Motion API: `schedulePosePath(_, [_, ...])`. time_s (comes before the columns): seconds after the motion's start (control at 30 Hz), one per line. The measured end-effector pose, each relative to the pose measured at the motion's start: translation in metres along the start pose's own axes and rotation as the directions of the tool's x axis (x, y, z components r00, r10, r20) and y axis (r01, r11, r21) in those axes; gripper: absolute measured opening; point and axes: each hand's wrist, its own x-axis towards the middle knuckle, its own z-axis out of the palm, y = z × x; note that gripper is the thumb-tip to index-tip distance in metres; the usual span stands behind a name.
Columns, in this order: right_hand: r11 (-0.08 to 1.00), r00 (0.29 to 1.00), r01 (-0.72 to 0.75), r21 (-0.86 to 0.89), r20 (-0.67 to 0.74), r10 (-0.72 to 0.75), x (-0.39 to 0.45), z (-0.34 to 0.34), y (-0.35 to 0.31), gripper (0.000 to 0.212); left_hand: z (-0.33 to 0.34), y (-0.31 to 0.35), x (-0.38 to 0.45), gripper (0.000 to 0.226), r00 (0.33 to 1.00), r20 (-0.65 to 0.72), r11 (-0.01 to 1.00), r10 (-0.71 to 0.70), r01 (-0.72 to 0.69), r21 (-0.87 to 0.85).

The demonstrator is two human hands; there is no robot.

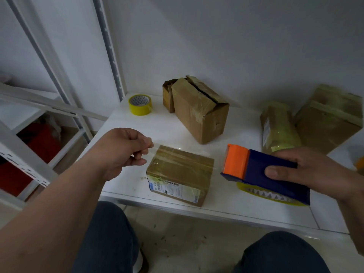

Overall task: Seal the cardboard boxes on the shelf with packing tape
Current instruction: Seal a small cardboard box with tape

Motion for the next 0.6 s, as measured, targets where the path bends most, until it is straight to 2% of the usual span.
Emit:
schedulePosePath(0.07, [1.000,1.000,-0.004,0.011,0.006,0.004,0.002,0.000,0.001,0.016,0.000,-0.002,0.006,0.016,1.000,0.009,1.000,0.000,0.000,0.010])
schedulePosePath(0.2, [0.998,0.999,-0.007,-0.063,0.032,0.009,0.008,-0.004,0.006,0.043,-0.001,-0.005,0.018,0.016,1.000,-0.009,0.999,0.003,-0.003,0.047])
schedulePosePath(0.33, [0.991,0.993,-0.101,-0.090,0.057,0.106,0.014,-0.003,0.012,0.045,-0.008,-0.013,0.028,0.011,0.996,-0.086,0.997,-0.020,0.027,0.077])
schedulePosePath(0.47, [0.981,0.987,-0.150,-0.122,0.043,0.157,0.025,0.003,0.018,0.056,-0.010,-0.025,0.035,0.011,0.992,-0.097,0.992,-0.085,0.093,0.086])
schedulePosePath(0.6, [0.956,0.967,-0.231,-0.179,0.064,0.246,0.035,0.005,0.022,0.044,-0.008,-0.036,0.041,0.011,0.985,-0.078,0.983,-0.151,0.158,0.091])
